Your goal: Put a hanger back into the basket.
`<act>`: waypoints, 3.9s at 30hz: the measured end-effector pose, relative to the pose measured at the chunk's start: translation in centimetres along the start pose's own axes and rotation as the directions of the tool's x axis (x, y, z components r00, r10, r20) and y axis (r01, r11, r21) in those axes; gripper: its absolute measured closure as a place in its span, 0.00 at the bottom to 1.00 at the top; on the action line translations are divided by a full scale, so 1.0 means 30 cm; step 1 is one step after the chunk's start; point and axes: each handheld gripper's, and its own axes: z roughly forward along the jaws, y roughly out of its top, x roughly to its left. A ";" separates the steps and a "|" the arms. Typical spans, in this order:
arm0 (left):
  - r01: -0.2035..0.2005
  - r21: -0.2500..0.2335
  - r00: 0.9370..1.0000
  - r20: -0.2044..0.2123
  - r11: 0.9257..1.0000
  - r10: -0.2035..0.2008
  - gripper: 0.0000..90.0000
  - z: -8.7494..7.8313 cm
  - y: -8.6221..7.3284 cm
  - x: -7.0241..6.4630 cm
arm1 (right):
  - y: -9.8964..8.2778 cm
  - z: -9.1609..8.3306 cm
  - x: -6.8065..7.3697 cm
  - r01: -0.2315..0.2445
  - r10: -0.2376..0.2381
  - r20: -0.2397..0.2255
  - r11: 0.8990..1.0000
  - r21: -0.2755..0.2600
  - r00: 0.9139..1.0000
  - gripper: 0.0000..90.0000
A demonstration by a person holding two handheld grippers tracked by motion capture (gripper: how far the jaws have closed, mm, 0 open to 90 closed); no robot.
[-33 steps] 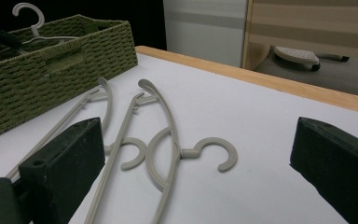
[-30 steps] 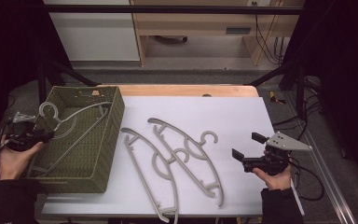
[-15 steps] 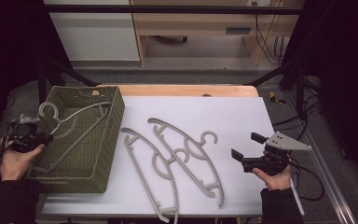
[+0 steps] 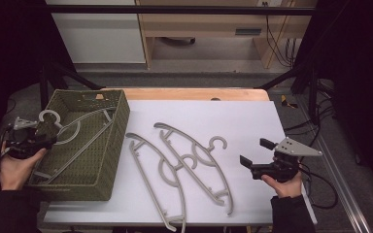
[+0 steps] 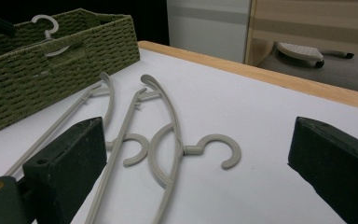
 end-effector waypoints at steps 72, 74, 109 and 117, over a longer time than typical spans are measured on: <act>-0.086 -0.315 0.868 0.441 0.945 0.226 0.13 -0.066 -0.075 -0.649 | -0.205 0.289 0.114 0.013 0.004 -0.035 0.870 0.493 0.999 0.67; -0.087 -0.313 0.868 0.443 0.946 0.227 0.13 -0.068 -0.075 -0.649 | -0.208 0.290 0.112 0.020 -0.001 -0.037 0.864 0.503 0.999 0.69; -0.104 -0.303 0.868 0.437 0.947 0.236 0.14 -0.061 -0.078 -0.660 | -0.215 0.322 0.101 -0.115 0.082 0.085 0.828 0.549 0.993 0.86; -0.107 -0.299 0.867 0.438 0.948 0.236 0.14 -0.059 -0.078 -0.662 | -0.211 0.321 0.096 -0.135 0.088 0.110 0.820 0.556 0.990 0.88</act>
